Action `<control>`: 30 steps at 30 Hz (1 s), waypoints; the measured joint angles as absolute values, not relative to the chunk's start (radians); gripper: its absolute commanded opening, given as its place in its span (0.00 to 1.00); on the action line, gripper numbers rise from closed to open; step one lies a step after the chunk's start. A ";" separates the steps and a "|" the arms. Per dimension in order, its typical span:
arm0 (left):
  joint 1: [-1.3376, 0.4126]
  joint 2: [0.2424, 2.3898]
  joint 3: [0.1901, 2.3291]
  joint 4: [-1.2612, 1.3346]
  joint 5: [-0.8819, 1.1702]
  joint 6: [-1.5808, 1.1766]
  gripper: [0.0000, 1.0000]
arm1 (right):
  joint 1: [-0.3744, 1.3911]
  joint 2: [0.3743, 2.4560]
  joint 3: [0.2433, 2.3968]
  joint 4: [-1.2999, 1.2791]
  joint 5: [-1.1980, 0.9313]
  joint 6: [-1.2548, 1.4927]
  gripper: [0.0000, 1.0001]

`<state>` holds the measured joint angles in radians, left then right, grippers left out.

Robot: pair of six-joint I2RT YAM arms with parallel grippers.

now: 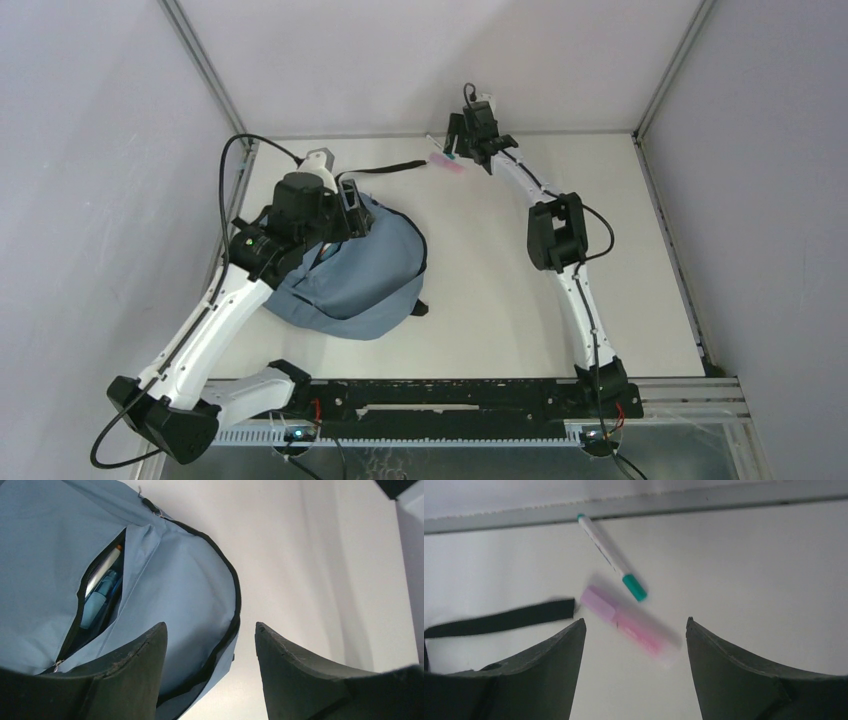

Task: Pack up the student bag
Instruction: Move the stationery to the center of the board.

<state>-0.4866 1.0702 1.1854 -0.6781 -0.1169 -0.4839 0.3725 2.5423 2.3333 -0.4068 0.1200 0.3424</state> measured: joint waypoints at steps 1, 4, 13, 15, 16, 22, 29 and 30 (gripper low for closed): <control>-0.487 1.070 1.185 -0.676 -0.115 -0.490 0.69 | 0.373 2.573 2.364 -0.390 0.120 0.342 0.83; -0.487 1.071 1.185 -0.675 -0.109 -0.498 0.69 | 0.373 2.663 2.463 -0.336 0.116 0.350 0.85; -0.487 1.088 1.185 -0.688 -0.110 -0.502 0.69 | 0.355 2.801 2.564 -0.110 0.073 0.524 0.93; -0.487 1.096 1.185 -0.696 -0.109 -0.508 0.69 | 0.345 2.829 2.583 -0.063 0.054 0.596 0.93; -0.487 1.100 1.185 -0.698 -0.109 -0.509 0.69 | 0.339 2.843 2.592 -0.043 0.046 0.639 0.93; -0.487 1.120 1.185 -0.707 -0.109 -0.517 0.69 | 0.308 2.904 2.598 0.020 0.025 0.827 0.93; -0.487 1.131 1.185 -0.718 -0.108 -0.517 0.69 | 0.300 2.931 2.598 0.055 -0.016 0.968 0.93; -0.487 1.131 1.185 -0.719 -0.108 -0.517 0.69 | 0.302 2.931 2.598 0.058 -0.023 0.981 0.93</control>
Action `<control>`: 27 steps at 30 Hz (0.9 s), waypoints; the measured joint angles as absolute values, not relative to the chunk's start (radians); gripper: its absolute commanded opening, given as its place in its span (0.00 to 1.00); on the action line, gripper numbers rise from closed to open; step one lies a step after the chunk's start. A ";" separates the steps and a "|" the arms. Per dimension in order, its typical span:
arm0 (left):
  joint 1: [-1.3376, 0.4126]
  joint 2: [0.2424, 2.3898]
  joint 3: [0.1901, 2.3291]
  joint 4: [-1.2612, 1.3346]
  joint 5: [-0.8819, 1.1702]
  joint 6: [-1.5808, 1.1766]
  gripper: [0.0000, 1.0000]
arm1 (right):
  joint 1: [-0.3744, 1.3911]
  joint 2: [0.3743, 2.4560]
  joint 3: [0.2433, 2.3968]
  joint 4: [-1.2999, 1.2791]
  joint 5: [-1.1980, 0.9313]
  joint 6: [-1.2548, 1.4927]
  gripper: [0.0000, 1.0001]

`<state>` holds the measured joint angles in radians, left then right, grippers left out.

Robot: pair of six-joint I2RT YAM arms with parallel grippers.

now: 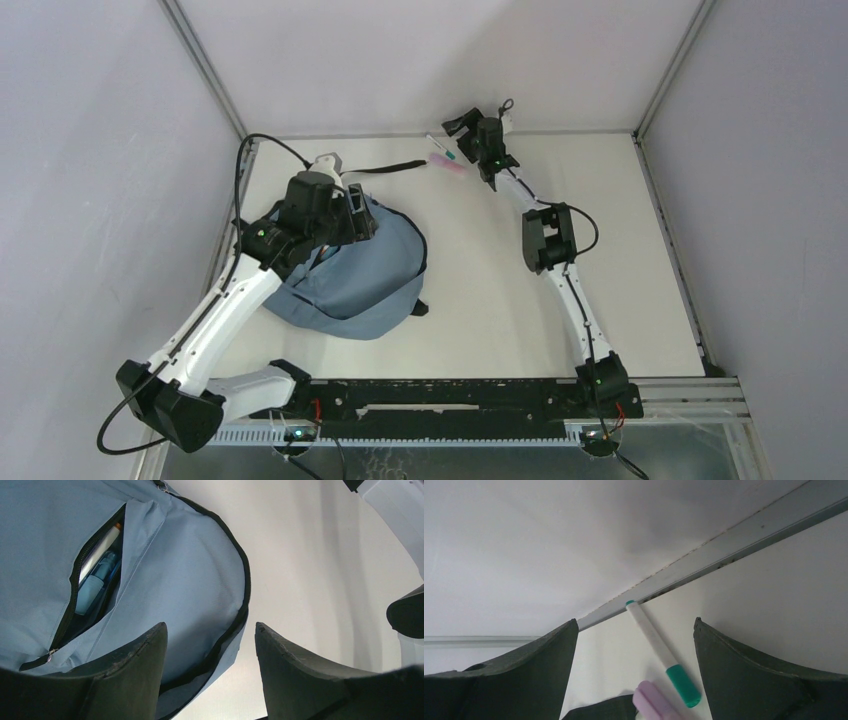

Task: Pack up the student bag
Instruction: Move the stationery to the center of the board.

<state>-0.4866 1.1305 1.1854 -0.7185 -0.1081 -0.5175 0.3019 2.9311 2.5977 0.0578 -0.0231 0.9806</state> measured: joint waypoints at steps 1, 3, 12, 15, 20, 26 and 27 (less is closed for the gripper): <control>-0.487 1.131 1.185 -0.720 -0.108 -0.518 0.69 | 0.304 2.931 2.598 0.062 -0.033 0.995 0.93; -0.487 1.131 1.185 -0.720 -0.108 -0.521 0.69 | 0.308 2.933 2.598 0.068 -0.045 1.010 0.93; -0.487 1.110 1.185 -0.721 -0.108 -0.527 0.69 | 0.322 2.942 2.598 0.068 -0.092 1.045 0.91; -0.487 1.088 1.185 -0.722 -0.109 -0.535 0.69 | 0.324 2.943 2.598 0.066 -0.115 1.047 0.90; -0.487 1.045 1.177 -0.725 -0.110 -0.543 0.69 | 0.324 2.943 2.598 0.050 -0.164 1.041 0.82; -0.487 1.015 1.158 -0.735 -0.112 -0.548 0.69 | 0.331 2.930 2.598 -0.009 -0.167 1.007 0.77; -0.487 1.014 1.158 -0.737 -0.112 -0.550 0.69 | 0.332 2.924 2.598 -0.030 -0.160 0.998 0.77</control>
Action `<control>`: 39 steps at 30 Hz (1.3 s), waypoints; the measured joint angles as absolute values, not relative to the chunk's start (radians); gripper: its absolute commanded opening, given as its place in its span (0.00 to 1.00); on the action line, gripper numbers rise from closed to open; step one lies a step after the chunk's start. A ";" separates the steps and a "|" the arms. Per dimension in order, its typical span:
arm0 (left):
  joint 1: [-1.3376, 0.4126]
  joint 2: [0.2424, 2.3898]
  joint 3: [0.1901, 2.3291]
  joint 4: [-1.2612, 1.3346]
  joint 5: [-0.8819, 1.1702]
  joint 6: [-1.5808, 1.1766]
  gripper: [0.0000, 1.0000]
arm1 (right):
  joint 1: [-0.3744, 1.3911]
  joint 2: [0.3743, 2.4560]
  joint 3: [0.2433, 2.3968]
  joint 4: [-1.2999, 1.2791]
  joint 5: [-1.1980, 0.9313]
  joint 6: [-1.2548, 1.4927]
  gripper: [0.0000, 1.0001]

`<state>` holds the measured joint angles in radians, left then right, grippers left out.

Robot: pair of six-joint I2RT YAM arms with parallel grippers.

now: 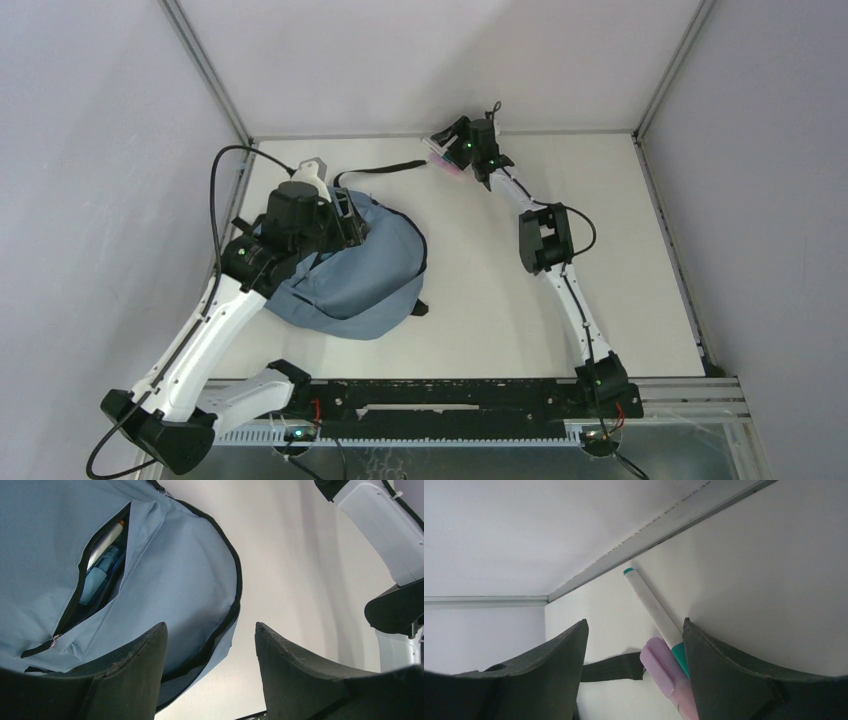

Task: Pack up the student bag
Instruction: Move the stationery to the center of the board.

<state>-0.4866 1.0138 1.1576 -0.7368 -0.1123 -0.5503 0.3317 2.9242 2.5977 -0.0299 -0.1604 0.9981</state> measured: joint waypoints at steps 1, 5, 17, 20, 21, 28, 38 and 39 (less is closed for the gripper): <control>-0.487 1.013 1.158 -0.739 -0.112 -0.551 0.69 | 0.333 2.919 2.598 -0.047 -0.155 0.990 0.76; -0.487 1.013 1.158 -0.744 -0.112 -0.551 0.69 | 0.333 2.903 2.598 -0.109 -0.147 0.973 0.73; -0.487 0.997 1.125 -0.745 -0.112 -0.551 0.69 | 0.323 2.858 2.529 -0.149 -0.270 0.931 0.58; -0.487 0.989 1.118 -0.744 -0.112 -0.551 0.69 | 0.328 2.827 2.499 -0.201 -0.271 0.894 0.52; -0.487 0.985 1.114 -0.744 -0.112 -0.551 0.69 | 0.330 2.821 2.497 -0.221 -0.271 0.877 0.50; -0.487 0.979 1.102 -0.740 -0.111 -0.552 0.69 | 0.337 2.791 2.495 -0.327 -0.263 0.772 0.46; -0.487 0.979 1.092 -0.729 -0.101 -0.553 0.69 | 0.343 2.771 2.513 -0.454 -0.201 0.670 0.38; -0.487 0.979 1.092 -0.727 -0.101 -0.553 0.69 | 0.343 2.770 2.516 -0.462 -0.197 0.665 0.38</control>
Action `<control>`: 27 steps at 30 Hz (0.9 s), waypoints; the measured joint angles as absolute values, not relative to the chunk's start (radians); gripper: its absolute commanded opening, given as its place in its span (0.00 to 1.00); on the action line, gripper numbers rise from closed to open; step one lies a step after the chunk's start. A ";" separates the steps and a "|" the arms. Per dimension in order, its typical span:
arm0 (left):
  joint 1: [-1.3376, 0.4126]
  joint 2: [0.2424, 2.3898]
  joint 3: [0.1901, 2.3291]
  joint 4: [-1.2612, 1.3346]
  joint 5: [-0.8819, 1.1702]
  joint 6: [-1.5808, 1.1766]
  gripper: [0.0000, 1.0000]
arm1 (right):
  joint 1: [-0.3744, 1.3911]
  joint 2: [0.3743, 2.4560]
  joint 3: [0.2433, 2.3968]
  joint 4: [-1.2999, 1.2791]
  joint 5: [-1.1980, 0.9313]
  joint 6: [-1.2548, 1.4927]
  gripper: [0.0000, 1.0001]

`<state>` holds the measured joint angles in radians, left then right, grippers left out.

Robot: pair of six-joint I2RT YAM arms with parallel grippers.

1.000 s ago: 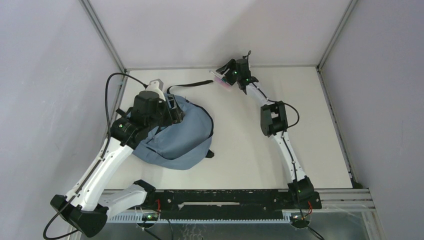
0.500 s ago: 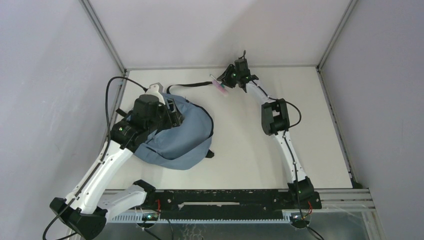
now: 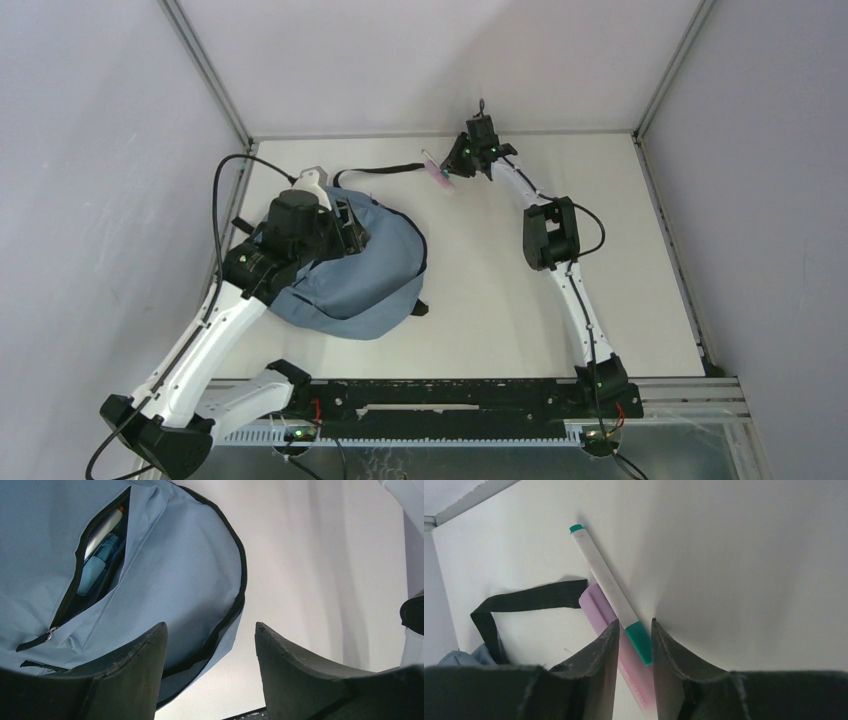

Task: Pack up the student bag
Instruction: Move the stationery to the center of the board.

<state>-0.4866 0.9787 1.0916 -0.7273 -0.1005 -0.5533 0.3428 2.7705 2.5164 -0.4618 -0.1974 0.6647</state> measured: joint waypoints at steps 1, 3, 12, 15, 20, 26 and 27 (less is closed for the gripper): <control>-0.487 0.978 1.092 -0.726 -0.100 -0.553 0.69 | 0.343 2.770 2.518 -0.470 -0.194 0.658 0.38; -0.487 0.972 1.086 -0.719 -0.099 -0.553 0.69 | 0.343 2.768 2.525 -0.491 -0.185 0.646 0.37; -0.487 0.936 1.045 -0.714 -0.091 -0.561 0.69 | 0.349 2.759 2.548 -0.575 -0.134 0.587 0.34; -0.487 0.921 1.039 -0.711 -0.090 -0.561 0.69 | 0.353 2.756 2.548 -0.584 -0.121 0.567 0.35; -0.487 0.907 1.026 -0.710 -0.090 -0.562 0.69 | 0.366 2.751 2.548 -0.593 -0.104 0.532 0.34; -0.487 0.906 1.021 -0.704 -0.089 -0.567 0.69 | 0.390 2.720 2.509 -0.625 -0.062 0.499 0.28; -0.487 0.905 1.020 -0.704 -0.088 -0.568 0.69 | 0.393 2.712 2.497 -0.627 -0.058 0.496 0.28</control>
<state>-0.4866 0.9051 1.0199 -0.7044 -0.0883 -0.5682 0.3931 2.7125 2.4966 -0.6270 -0.0578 0.4957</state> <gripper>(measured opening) 0.691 0.295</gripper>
